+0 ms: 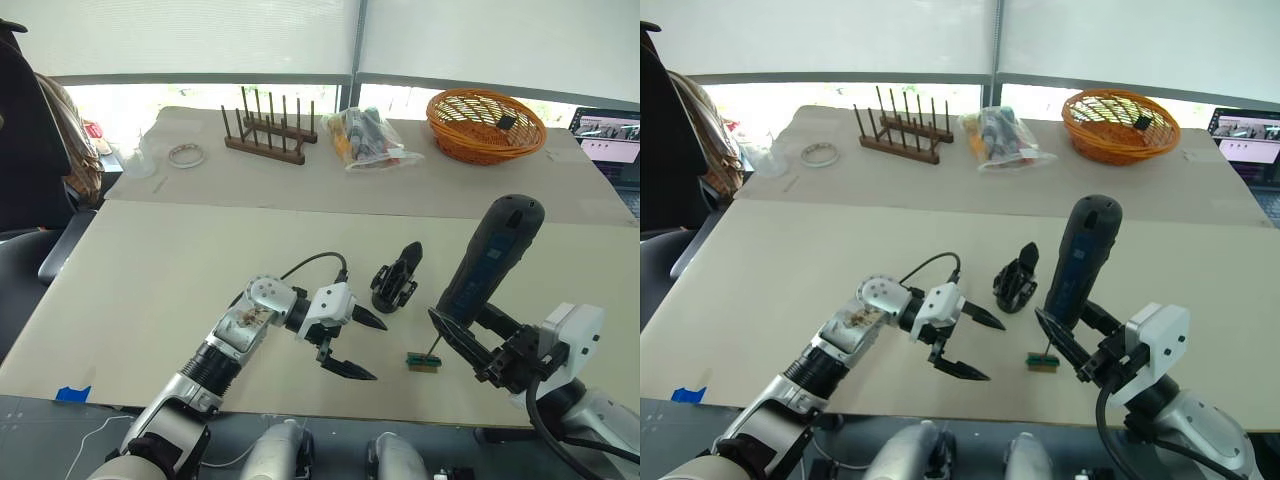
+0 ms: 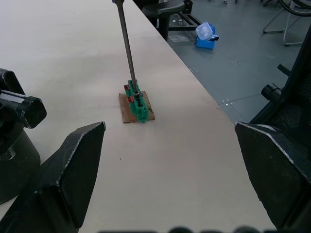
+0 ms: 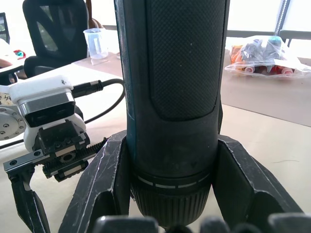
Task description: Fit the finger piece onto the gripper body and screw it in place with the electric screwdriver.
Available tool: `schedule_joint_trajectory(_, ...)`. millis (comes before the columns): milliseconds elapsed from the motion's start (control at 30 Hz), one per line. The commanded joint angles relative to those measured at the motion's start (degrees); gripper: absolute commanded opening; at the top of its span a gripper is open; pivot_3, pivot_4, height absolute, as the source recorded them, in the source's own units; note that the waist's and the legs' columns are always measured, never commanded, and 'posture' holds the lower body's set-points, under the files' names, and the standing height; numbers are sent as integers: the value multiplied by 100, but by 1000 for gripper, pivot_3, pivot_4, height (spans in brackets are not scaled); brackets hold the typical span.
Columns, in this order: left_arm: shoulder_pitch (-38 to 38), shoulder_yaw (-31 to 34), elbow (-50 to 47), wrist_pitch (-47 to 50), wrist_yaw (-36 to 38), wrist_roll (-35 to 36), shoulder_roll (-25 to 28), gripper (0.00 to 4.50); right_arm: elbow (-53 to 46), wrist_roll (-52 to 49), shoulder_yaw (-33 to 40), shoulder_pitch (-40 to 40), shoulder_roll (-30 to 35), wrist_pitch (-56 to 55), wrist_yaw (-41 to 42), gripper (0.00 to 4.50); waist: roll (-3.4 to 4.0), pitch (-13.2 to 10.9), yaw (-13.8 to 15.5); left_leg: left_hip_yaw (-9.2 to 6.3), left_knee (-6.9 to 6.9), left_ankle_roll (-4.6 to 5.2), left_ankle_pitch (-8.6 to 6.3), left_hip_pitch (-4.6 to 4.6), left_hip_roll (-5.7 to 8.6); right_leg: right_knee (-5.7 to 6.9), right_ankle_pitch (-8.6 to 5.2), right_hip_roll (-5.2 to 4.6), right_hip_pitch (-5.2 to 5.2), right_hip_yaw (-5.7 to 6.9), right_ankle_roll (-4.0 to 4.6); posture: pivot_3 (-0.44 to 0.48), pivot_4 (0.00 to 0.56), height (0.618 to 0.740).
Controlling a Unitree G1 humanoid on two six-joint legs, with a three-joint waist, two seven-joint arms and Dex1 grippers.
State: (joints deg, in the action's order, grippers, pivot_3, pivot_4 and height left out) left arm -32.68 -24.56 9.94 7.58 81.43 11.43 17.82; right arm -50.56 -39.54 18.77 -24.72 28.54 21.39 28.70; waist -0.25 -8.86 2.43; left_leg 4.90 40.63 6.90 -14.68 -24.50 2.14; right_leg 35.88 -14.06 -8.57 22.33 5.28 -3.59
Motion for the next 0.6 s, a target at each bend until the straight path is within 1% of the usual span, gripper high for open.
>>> schedule_joint_trajectory(33, -79, 4, -48, -101, -21, 30, -36, 4500, -155, -43, 58, 66, 28, -159, 27, 1953, 0, 0, 0, 0, 0, 0, 0, 0, 0, 0, 0, 0, 0, 0, 0, 0, 150, 740)
schedule_joint_trajectory(600, -89, 18, -41, -99, -28, 28, -27, 4500, -64, 49, -67, 88, 6, -204, 62, 1953, 0, 0, 0, 0, 0, 0, 0, 0, 0, 0, 0, 0, 0, 0, 0, 0, 150, 740)
